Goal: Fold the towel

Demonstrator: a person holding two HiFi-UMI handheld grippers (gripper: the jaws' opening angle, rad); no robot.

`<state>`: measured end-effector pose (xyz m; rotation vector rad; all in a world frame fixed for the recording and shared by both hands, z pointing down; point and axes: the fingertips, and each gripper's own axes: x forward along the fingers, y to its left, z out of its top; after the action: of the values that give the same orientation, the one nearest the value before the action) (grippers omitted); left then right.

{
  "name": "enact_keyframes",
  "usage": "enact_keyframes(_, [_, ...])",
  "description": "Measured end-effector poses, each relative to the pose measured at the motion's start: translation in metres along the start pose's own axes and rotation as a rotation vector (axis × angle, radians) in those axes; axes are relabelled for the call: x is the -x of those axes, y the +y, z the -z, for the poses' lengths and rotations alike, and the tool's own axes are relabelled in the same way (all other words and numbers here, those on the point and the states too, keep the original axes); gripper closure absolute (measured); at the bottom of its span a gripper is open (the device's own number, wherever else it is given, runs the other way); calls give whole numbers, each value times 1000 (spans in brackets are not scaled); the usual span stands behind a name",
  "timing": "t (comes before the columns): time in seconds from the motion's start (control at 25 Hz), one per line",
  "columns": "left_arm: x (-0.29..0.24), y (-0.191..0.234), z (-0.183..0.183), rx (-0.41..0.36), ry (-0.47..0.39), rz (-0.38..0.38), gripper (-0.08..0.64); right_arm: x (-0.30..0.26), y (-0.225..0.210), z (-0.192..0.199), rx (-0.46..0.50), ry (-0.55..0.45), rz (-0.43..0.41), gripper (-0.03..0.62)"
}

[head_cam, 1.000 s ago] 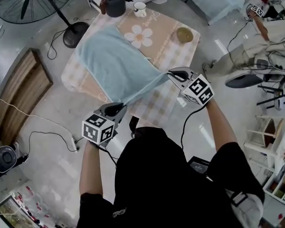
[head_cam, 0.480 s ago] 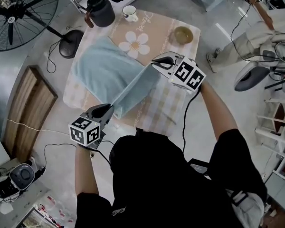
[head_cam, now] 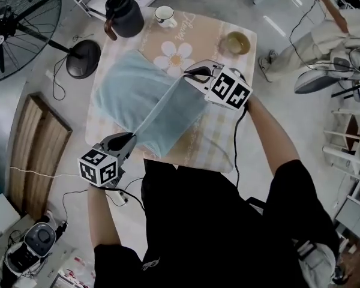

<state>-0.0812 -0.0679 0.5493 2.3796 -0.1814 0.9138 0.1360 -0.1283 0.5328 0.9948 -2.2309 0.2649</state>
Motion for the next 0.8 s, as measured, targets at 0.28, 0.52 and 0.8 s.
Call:
enact_keyframes(0.28, [21, 58, -17, -28, 45, 162, 518, -41, -21, -32, -44, 49, 84, 575])
enact_keyframes(0.52, [30, 114, -24, -53, 92, 228, 523, -82, -33, -41, -73, 105, 129, 575])
enact_keyframes(0.8, [32, 170, -32, -13, 91, 226, 525, -125, -53, -55, -109, 143, 149, 575])
